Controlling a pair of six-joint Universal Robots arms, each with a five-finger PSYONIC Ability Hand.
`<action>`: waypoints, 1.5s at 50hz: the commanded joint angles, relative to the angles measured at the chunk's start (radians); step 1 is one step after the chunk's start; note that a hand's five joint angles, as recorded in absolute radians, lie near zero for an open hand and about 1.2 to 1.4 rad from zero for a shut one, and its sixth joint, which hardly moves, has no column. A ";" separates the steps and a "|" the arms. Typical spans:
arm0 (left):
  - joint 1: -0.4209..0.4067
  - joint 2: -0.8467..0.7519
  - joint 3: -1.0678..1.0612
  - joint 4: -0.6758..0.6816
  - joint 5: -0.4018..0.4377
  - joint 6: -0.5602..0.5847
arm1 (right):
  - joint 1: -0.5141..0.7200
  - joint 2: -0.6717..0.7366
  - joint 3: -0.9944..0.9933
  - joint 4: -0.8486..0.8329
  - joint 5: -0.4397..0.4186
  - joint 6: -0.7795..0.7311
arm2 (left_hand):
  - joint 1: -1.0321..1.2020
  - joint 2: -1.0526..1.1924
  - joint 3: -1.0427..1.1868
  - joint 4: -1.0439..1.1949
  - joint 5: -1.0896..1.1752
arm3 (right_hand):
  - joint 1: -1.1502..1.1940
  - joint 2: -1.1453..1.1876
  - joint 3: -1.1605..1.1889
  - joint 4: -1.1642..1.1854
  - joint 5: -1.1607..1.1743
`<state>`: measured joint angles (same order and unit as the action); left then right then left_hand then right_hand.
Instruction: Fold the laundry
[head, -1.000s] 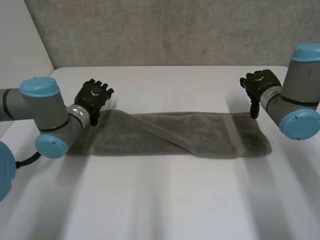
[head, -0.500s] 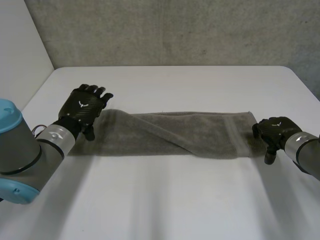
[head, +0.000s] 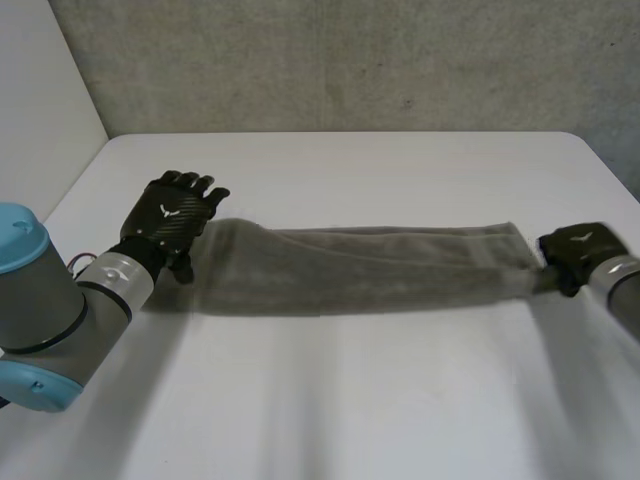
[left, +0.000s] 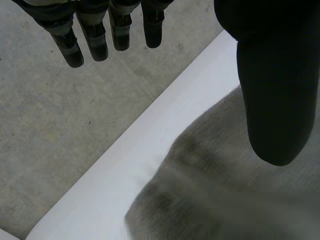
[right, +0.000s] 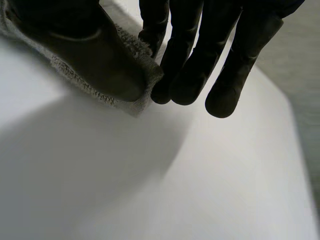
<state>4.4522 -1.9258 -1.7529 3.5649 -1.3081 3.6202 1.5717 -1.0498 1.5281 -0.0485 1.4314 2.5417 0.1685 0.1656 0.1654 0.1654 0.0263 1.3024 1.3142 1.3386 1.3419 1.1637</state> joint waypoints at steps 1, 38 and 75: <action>0.006 0.010 -0.011 0.000 0.001 0.000 | -0.145 -0.061 -0.040 0.018 0.017 -0.026 | 0.006 0.009 0.009 0.009 -0.026 | 0.094 0.082 0.058 0.054 0.058; -0.034 0.034 -0.004 0.002 -0.006 0.000 | 0.815 0.238 -0.441 0.193 0.072 -0.057 | 0.006 0.009 0.009 0.009 -0.026 | 0.094 0.082 0.058 0.054 0.058; -0.350 -0.257 0.242 -0.014 -0.137 -0.291 | 0.269 -0.104 0.245 -0.069 -0.043 0.054 | 0.010 0.013 0.013 0.013 -0.023 | -0.596 -0.608 -0.632 -0.636 -0.632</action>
<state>4.1013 -2.1608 -1.5079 3.5520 -1.4325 3.3238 1.8541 -1.1935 1.7548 -0.0472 1.4150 2.6209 0.1684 0.1652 0.1654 0.1653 0.0263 0.4623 0.4648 0.4624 0.4616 0.2971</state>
